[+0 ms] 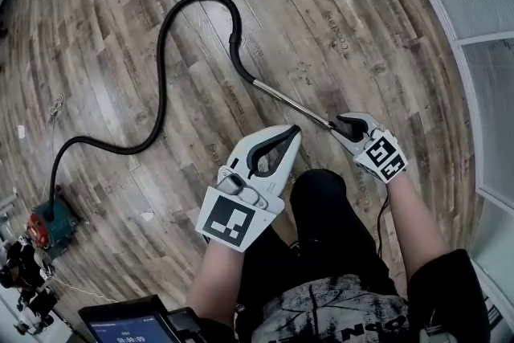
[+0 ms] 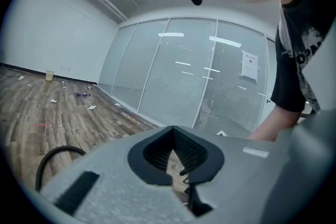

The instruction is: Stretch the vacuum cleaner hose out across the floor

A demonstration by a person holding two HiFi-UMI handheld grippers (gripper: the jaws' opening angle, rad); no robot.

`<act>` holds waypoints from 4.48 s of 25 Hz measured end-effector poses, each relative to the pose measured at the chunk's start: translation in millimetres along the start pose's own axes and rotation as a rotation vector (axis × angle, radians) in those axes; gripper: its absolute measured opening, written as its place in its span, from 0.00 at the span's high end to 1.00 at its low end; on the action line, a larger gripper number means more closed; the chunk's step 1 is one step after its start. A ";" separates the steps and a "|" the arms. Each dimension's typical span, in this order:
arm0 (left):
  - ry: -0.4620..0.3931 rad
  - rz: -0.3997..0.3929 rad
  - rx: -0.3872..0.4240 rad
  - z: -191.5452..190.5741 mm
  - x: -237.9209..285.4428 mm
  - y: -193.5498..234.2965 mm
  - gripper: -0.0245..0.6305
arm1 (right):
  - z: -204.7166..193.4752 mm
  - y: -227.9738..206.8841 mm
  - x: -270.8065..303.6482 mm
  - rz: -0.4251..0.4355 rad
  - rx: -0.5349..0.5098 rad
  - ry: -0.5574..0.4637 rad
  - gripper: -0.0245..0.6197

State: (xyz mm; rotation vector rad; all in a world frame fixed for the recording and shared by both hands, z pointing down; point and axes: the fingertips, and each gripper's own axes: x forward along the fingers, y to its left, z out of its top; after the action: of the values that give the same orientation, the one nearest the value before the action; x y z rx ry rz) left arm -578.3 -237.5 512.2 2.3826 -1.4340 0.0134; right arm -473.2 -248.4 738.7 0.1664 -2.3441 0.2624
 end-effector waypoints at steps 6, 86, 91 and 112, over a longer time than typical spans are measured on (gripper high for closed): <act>0.017 -0.006 -0.043 -66.7 19.6 -4.7 0.96 | -160.0 -32.0 124.9 0.011 0.011 0.184 0.67; 0.009 0.272 -1.374 -537.2 228.4 105.5 0.70 | -270.4 -64.5 181.2 -0.036 -0.006 0.477 0.65; -0.014 0.243 -1.376 -515.4 238.3 90.1 0.71 | -292.9 -72.7 183.9 -0.046 0.005 0.540 0.67; -0.009 0.350 -1.119 -443.1 242.0 138.0 0.85 | -287.2 -88.7 159.8 -0.166 -0.157 0.527 0.73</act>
State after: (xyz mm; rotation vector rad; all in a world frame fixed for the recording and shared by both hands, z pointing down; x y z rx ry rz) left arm -502.0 -366.1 1013.9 1.2184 -1.3144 -0.5538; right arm -372.5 -272.8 1062.9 0.1880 -1.8061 0.0302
